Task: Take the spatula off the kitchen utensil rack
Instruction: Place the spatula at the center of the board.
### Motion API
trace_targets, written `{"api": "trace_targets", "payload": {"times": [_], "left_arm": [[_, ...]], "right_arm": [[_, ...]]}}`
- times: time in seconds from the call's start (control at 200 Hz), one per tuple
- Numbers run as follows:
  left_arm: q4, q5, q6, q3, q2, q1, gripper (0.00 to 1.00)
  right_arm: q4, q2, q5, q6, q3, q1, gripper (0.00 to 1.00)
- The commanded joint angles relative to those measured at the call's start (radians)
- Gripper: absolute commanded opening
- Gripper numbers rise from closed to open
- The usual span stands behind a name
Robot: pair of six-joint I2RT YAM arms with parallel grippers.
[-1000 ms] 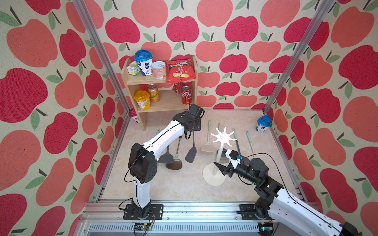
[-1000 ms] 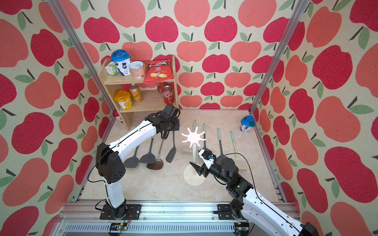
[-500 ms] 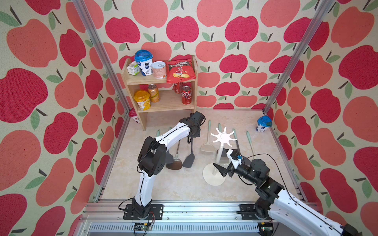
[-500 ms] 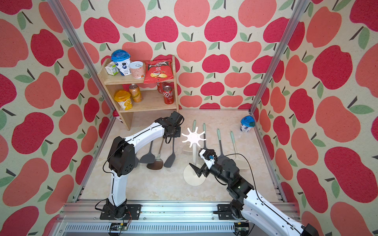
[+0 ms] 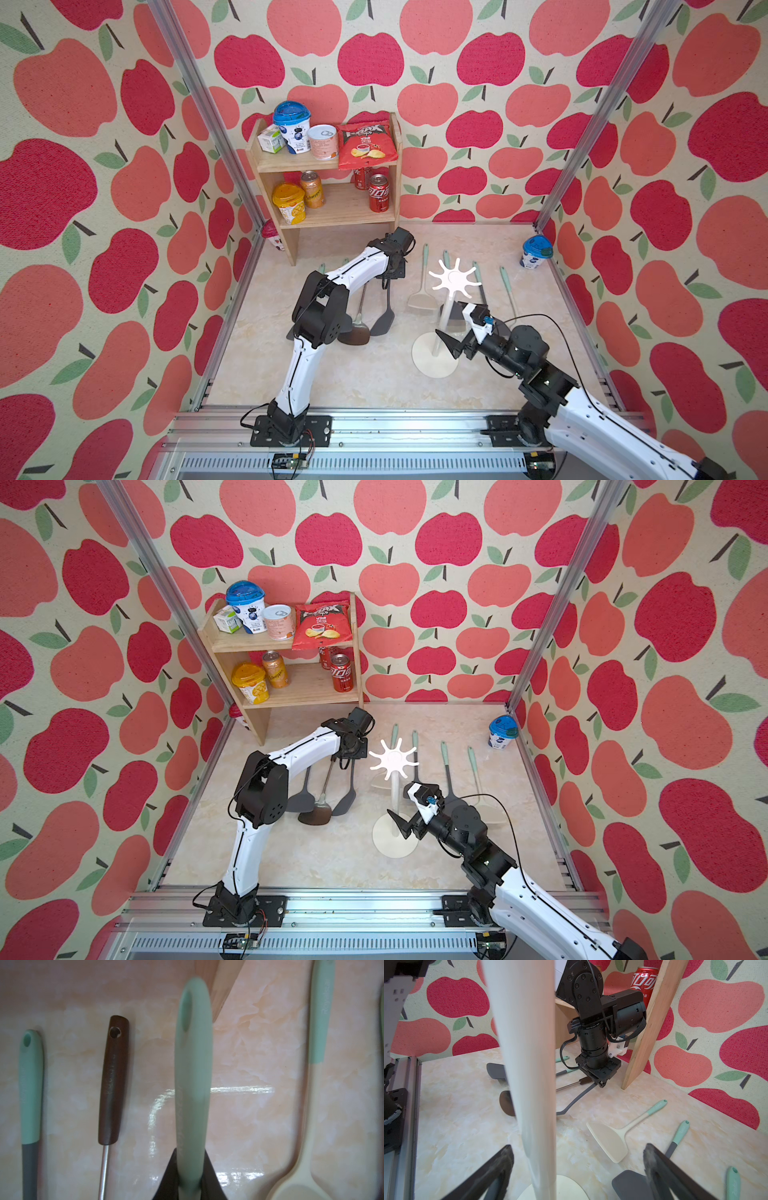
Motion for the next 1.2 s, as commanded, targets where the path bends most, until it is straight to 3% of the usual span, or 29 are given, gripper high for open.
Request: {"api": "trace_targets", "payload": {"times": [0.0,0.545,0.655,0.775,0.915,1.045,1.191], "left_arm": [[-0.052,0.007,-0.003,0.027,0.023,-0.002,0.00],[-0.059,0.027,-0.021,0.034,0.073,0.002,0.04],[-0.055,0.033,-0.022,0.033,0.078,0.002,0.05],[-0.055,0.039,-0.028,0.034,0.076,0.004,0.07],[-0.039,0.051,-0.030,0.021,0.063,0.011,0.14],[0.007,0.086,-0.029,-0.011,0.037,0.017,0.23],[0.027,0.100,-0.009,-0.029,0.007,0.019,0.43]], "right_arm": [[0.019,-0.027,0.031,-0.007,-0.016,0.006,1.00],[-0.008,-0.090,0.063,-0.011,-0.021,0.006,1.00],[-0.011,-0.133,0.139,-0.009,-0.035,0.006,1.00],[-0.021,-0.178,0.334,0.013,-0.050,0.002,1.00],[-0.053,-0.235,0.510,0.076,-0.064,-0.036,1.00],[-0.100,-0.292,0.555,0.152,-0.072,-0.108,1.00],[-0.149,-0.285,0.565,0.241,-0.065,-0.192,1.00]]}}
